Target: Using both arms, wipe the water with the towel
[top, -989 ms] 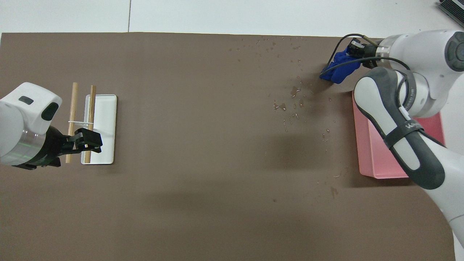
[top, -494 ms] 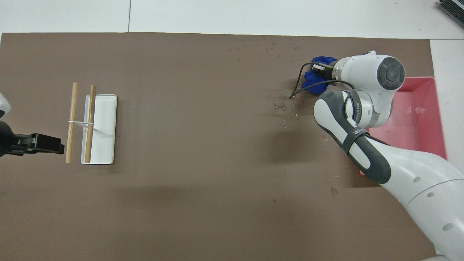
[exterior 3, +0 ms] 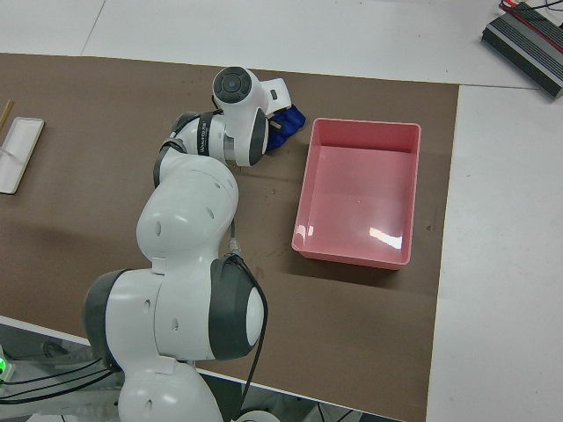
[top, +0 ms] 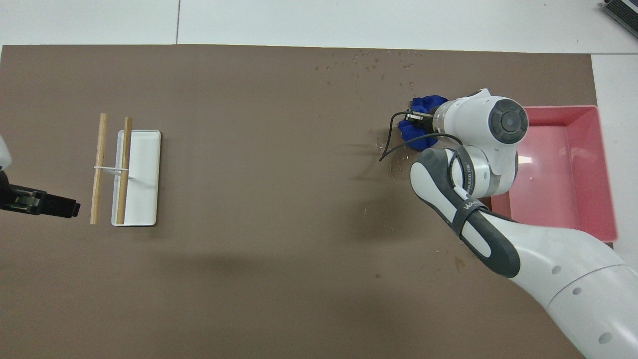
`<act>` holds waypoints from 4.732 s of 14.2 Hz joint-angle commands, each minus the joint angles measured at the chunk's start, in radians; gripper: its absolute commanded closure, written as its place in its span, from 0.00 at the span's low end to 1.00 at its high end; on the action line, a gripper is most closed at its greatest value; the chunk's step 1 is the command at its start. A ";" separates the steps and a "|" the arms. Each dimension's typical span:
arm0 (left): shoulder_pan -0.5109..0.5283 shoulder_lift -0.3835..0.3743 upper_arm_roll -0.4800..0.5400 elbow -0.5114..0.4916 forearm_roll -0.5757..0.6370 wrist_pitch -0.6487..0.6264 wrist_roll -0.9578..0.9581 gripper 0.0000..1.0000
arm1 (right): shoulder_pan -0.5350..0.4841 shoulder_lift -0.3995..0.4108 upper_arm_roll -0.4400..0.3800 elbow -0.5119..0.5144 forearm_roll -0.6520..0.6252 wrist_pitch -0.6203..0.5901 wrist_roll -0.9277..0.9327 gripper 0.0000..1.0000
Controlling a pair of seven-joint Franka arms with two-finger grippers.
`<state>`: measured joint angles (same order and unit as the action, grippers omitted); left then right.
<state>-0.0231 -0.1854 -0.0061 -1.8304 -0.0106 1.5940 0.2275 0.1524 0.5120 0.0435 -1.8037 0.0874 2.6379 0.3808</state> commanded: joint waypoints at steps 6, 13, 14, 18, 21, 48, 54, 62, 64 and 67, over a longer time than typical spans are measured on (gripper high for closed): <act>-0.122 -0.023 0.121 -0.001 0.026 -0.005 0.033 0.00 | 0.162 -0.070 0.007 -0.177 -0.017 0.005 0.108 1.00; -0.126 -0.023 0.118 -0.015 0.026 0.065 0.016 0.00 | 0.197 -0.072 0.006 -0.197 -0.018 0.065 0.147 1.00; -0.126 -0.022 0.118 -0.015 0.026 0.072 0.016 0.00 | 0.188 -0.066 0.006 -0.197 -0.018 0.111 0.147 1.00; -0.158 -0.008 0.117 -0.013 0.023 0.098 -0.072 0.00 | 0.155 -0.029 0.007 -0.184 -0.009 0.313 0.144 1.00; -0.141 0.032 0.115 0.012 -0.002 0.100 -0.077 0.00 | 0.119 0.016 0.007 -0.111 -0.014 0.335 0.133 1.00; 0.000 0.159 0.014 0.002 -0.022 0.129 -0.073 0.00 | -0.425 -0.631 0.003 -0.184 -0.021 -0.628 -0.477 1.00; 0.002 0.150 0.005 0.014 -0.011 0.181 -0.063 0.00 | -0.453 -0.581 0.003 -0.339 -0.041 -0.552 -0.519 1.00; 0.046 0.138 -0.043 -0.009 -0.006 0.201 -0.056 0.00 | -0.439 -0.520 0.003 -0.319 -0.044 -0.499 -0.516 0.01; 0.048 0.136 -0.043 -0.007 -0.008 0.199 -0.056 0.00 | -0.438 -0.532 0.013 -0.246 -0.064 -0.602 -0.511 0.00; 0.045 0.135 -0.043 -0.006 -0.008 0.199 -0.059 0.00 | -0.392 -0.535 0.019 -0.084 -0.106 -0.784 -0.501 0.00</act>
<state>0.0100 -0.0288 -0.0388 -1.8168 -0.0203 1.7748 0.1620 -0.2744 -0.0246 0.0576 -1.9903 0.0249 1.9590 -0.1278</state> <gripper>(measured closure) 0.000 0.000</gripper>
